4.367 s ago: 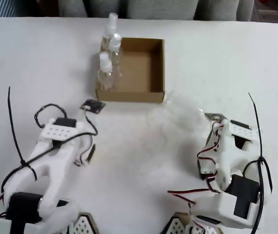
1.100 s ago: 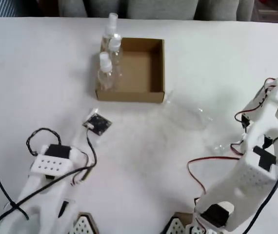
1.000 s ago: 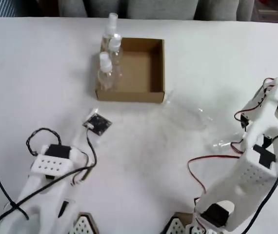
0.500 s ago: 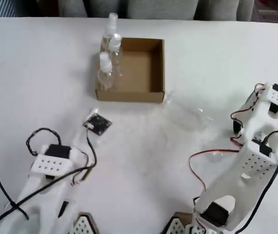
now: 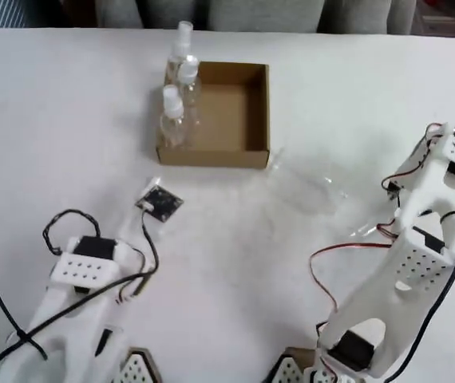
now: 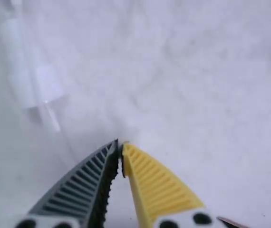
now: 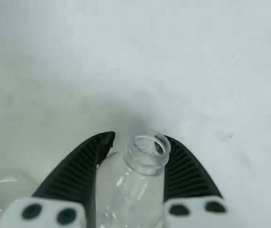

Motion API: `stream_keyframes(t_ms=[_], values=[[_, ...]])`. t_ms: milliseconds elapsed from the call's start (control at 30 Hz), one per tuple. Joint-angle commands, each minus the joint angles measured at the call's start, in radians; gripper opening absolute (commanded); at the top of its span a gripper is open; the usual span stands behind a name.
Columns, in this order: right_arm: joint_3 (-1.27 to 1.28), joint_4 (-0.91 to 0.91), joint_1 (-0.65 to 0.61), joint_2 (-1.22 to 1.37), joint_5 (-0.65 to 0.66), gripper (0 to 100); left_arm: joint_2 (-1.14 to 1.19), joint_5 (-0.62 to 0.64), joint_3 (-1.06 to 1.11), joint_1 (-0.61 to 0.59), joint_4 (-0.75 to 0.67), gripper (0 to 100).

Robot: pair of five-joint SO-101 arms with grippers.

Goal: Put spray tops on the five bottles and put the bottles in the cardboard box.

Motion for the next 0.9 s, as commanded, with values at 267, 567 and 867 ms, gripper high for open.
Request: stream_keyframes(t_ms=[267, 567, 867], values=[[-0.112, 0.213, -0.077, -0.013, 0.882, 1.6, -0.016, -0.002, 0.000, 0.005, -0.023, 2], [-0.106, 0.223, -0.067, -0.073, 0.786, 4.4, -0.016, -0.002, 0.000, 0.007, -0.023, 2], [0.264, 0.222, -0.005, -0.415, 0.804, 13.1, -0.016, -0.002, 0.000, 0.007, -0.025, 2]])
